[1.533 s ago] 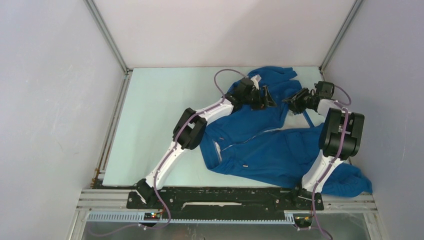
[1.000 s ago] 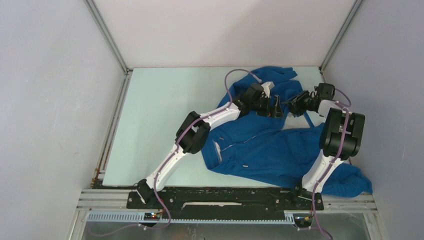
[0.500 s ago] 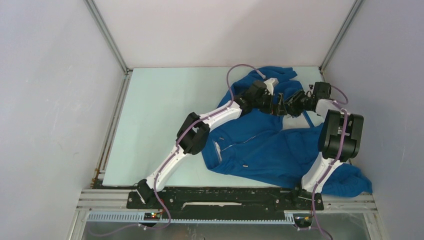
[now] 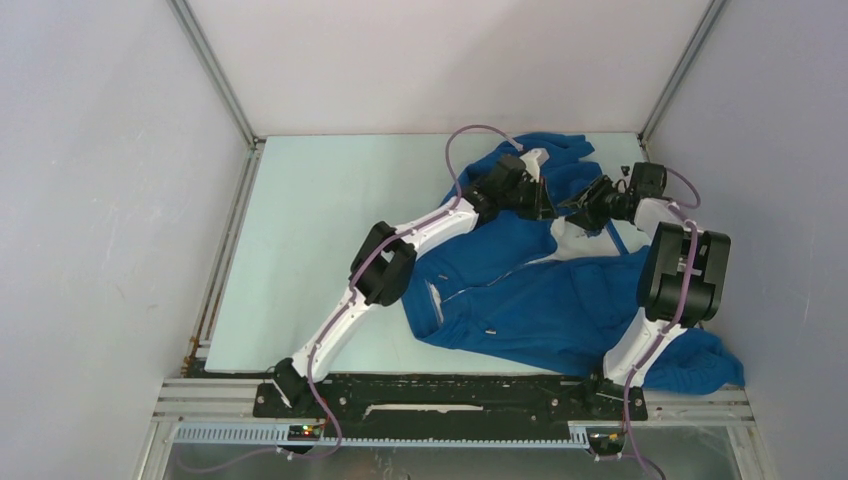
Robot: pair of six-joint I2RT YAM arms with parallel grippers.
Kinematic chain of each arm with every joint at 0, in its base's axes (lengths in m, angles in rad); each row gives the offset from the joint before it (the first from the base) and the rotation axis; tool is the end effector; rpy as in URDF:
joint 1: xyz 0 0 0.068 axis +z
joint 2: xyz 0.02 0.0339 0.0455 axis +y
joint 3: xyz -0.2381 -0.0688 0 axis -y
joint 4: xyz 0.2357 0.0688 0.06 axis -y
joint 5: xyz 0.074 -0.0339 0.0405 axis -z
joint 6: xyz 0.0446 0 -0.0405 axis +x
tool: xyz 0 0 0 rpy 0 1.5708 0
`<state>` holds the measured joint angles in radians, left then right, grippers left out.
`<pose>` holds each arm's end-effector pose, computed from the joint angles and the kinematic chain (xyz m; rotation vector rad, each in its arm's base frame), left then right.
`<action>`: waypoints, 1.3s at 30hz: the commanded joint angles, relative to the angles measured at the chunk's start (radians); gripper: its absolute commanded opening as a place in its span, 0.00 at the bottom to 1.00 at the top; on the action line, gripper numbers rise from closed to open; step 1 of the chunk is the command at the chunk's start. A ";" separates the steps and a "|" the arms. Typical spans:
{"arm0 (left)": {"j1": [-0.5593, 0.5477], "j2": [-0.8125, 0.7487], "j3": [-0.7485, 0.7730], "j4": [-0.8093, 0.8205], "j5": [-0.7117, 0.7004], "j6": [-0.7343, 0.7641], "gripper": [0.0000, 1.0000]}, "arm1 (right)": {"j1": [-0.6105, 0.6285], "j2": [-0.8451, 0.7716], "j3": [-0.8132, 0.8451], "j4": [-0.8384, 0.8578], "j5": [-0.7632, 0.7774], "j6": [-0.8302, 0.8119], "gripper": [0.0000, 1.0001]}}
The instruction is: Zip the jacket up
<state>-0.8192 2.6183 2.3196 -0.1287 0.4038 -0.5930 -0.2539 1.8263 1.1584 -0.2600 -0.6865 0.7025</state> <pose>0.3790 -0.4312 0.1728 0.5346 2.1471 -1.2574 0.3628 -0.0649 0.1582 0.8765 2.3303 1.0446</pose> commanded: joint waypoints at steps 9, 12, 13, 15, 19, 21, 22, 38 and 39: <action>0.009 -0.027 0.017 0.062 0.024 -0.002 0.00 | -0.084 -0.203 -0.174 0.084 0.083 -0.086 0.64; 0.009 -0.030 0.019 0.071 0.028 -0.002 0.00 | -0.092 -0.264 -0.228 0.069 0.175 -0.137 0.67; 0.009 -0.031 0.020 0.073 0.029 -0.002 0.00 | -0.093 -0.273 -0.235 0.054 0.212 -0.157 0.68; 0.009 -0.035 0.019 0.077 0.031 -0.003 0.00 | -0.099 -0.272 -0.238 0.037 0.267 -0.176 0.67; 0.010 -0.043 0.013 0.078 0.039 0.002 0.00 | -0.144 -0.240 -0.238 0.081 0.220 -0.168 0.64; 0.009 -0.047 0.010 0.078 0.044 0.007 0.00 | -0.172 -0.217 -0.238 0.121 0.170 -0.155 0.64; 0.009 -0.048 0.009 0.077 0.047 0.008 0.00 | -0.182 -0.204 -0.237 0.137 0.150 -0.151 0.63; 0.009 -0.076 0.006 0.037 0.057 0.067 0.00 | -0.195 -0.010 -0.224 0.480 -0.095 0.016 0.60; 0.009 -0.080 0.005 0.025 0.052 0.079 0.00 | -0.195 -0.013 -0.224 0.481 -0.085 0.016 0.59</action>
<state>-0.8097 2.6183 2.3196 -0.0929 0.4488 -0.5709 -0.4492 1.8141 0.9207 0.0956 -0.7296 0.6693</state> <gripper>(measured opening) 0.013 0.612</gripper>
